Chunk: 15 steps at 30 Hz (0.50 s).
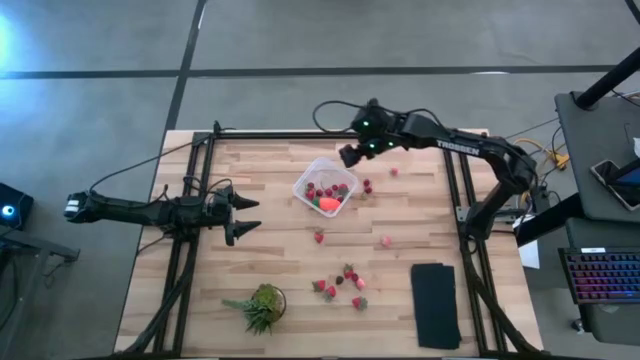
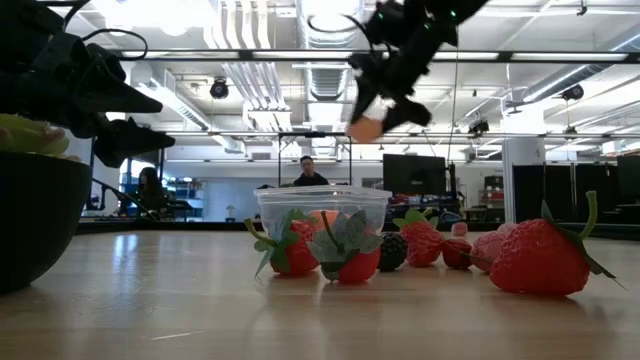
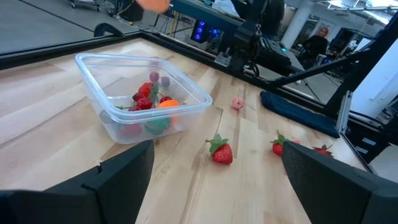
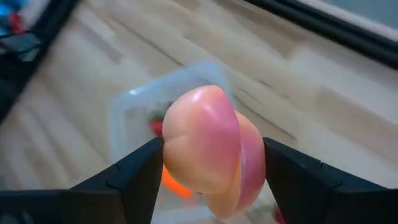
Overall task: Pick and placing Produce into tupperware
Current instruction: Put the pink peach into the transparent bin
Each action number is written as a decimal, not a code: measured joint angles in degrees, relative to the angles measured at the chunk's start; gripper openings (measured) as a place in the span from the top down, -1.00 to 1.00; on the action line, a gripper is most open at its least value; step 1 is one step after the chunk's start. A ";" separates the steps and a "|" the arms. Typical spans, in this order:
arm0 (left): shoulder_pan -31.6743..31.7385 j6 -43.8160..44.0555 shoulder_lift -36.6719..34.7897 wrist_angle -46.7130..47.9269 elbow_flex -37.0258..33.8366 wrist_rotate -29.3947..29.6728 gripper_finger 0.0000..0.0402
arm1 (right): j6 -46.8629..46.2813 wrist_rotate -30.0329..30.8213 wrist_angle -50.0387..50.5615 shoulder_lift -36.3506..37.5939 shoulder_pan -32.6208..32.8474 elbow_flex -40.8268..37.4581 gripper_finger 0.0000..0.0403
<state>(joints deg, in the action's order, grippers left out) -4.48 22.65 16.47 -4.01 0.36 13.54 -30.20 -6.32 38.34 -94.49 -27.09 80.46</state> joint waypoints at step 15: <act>-0.02 -0.02 -0.07 0.00 0.00 0.00 -0.69 | 7.59 1.90 13.87 -19.79 8.34 19.80 -0.28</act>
<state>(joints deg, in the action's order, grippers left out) -4.49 22.63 16.40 -4.01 0.36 13.54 -22.61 -4.43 52.22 -114.28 -18.75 100.26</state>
